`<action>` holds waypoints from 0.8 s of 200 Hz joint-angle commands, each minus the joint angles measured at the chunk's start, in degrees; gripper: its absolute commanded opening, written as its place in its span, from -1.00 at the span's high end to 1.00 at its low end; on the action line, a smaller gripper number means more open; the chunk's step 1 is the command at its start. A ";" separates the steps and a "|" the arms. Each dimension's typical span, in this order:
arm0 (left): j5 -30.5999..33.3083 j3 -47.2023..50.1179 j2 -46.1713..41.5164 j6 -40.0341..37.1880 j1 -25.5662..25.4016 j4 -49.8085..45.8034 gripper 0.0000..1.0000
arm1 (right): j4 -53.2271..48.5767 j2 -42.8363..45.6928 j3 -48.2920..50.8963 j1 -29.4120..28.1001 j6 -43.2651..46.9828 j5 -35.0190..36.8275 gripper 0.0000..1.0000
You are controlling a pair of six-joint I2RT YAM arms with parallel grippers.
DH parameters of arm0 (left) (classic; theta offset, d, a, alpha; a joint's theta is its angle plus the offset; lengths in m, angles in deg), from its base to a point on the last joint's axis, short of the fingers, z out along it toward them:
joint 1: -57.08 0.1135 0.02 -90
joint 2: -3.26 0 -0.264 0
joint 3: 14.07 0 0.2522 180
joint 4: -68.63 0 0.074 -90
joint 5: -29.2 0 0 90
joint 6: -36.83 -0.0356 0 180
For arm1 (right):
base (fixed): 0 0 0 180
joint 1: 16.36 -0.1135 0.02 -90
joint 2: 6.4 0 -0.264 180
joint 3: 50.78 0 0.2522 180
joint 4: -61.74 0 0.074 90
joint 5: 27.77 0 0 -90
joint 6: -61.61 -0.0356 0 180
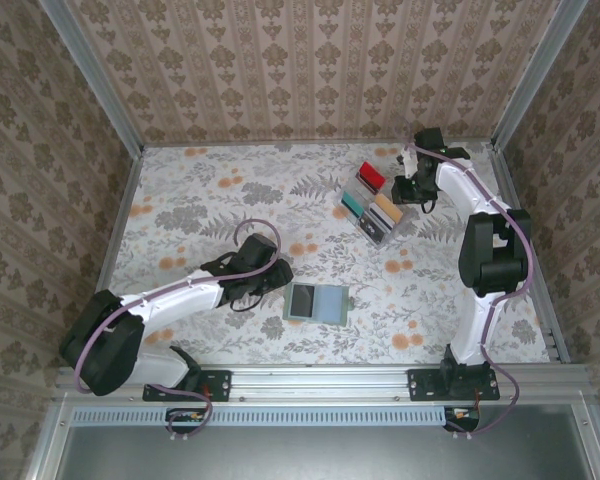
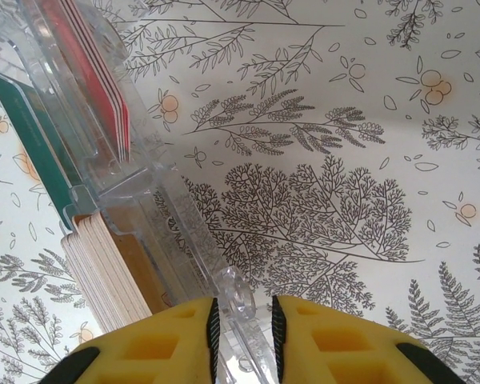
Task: Put the credit cards into the card holder
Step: Move the storage box to the center of the table.
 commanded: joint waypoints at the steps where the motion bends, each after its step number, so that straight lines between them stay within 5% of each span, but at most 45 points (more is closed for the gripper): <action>1: -0.44 -0.81 -0.14 -0.95 0.44 -0.11 0.05 | -2.98 -1.28 -0.40 0.00 2.21 1.65 0.53; 160: -0.54 -0.18 -0.74 -0.68 0.53 0.35 0.06 | -2.35 1.69 2.77 -8.16 5.26 -3.75 0.65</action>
